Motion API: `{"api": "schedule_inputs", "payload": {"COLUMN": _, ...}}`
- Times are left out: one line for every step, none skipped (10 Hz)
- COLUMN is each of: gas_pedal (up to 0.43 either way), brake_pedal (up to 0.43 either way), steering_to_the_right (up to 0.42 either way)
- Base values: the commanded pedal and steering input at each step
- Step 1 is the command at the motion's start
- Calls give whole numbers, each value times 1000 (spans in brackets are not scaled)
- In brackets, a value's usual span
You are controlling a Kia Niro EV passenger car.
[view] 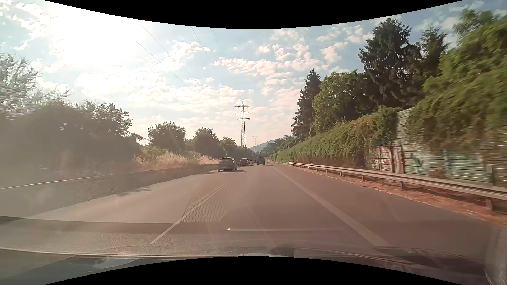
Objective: Follow the waypoints while adhering to traffic rules and regulations
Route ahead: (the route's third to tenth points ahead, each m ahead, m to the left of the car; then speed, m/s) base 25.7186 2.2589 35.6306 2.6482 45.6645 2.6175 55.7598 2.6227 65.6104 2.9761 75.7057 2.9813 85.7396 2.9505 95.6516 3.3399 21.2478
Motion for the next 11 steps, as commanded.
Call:
{"api": "schedule_inputs", "payload": {"gas_pedal": 150, "brake_pedal": 0, "steering_to_the_right": 1}}
{"api": "schedule_inputs", "payload": {"gas_pedal": 150, "brake_pedal": 0, "steering_to_the_right": 1}}
{"api": "schedule_inputs", "payload": {"gas_pedal": 150, "brake_pedal": 0, "steering_to_the_right": 0}}
{"api": "schedule_inputs", "payload": {"gas_pedal": 150, "brake_pedal": 0, "steering_to_the_right": 1}}
{"api": "schedule_inputs", "payload": {"gas_pedal": 150, "brake_pedal": 0, "steering_to_the_right": 1}}
{"api": "schedule_inputs", "payload": {"gas_pedal": 150, "brake_pedal": 0, "steering_to_the_right": 1}}
{"api": "schedule_inputs", "payload": {"gas_pedal": 150, "brake_pedal": 0, "steering_to_the_right": 1}}
{"api": "schedule_inputs", "payload": {"gas_pedal": 150, "brake_pedal": 0, "steering_to_the_right": 1}}
{"api": "schedule_inputs", "payload": {"gas_pedal": 150, "brake_pedal": 0, "steering_to_the_right": 1}}
{"api": "schedule_inputs", "payload": {"gas_pedal": 150, "brake_pedal": 0, "steering_to_the_right": 0}}
{"api": "schedule_inputs", "payload": {"gas_pedal": 150, "brake_pedal": 0, "steering_to_the_right": 1}}
